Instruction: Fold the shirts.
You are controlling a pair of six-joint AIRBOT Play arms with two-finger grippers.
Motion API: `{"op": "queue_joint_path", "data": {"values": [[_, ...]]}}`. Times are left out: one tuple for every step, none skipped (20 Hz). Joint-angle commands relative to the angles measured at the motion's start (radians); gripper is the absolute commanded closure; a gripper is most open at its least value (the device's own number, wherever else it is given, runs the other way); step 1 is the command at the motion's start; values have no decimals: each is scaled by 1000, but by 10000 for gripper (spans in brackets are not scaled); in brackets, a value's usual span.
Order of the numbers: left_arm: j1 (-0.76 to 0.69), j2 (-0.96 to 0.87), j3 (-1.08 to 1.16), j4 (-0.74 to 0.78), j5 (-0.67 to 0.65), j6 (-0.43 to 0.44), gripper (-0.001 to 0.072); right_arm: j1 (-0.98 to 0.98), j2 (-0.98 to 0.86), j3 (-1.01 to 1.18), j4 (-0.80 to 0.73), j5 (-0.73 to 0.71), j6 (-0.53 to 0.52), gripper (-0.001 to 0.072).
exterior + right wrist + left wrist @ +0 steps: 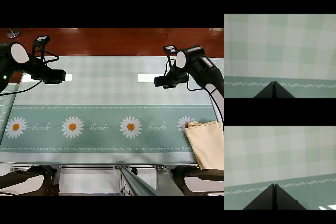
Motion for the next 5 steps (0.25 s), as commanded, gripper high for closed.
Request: {"op": "queue_joint_path", "data": {"values": [[0,-13,-2,5,0,-1,677,3,0,-2,-7,4,2,686],[0,-17,-2,5,0,-1,677,3,0,-2,-7,4,2,686],[0,-21,-2,5,0,-1,677,3,0,-2,-7,4,2,686],[0,-26,-2,5,0,-1,677,3,0,-2,-7,4,2,686],[0,-30,-2,5,0,-1,677,3,0,-2,-7,4,2,686]]}}
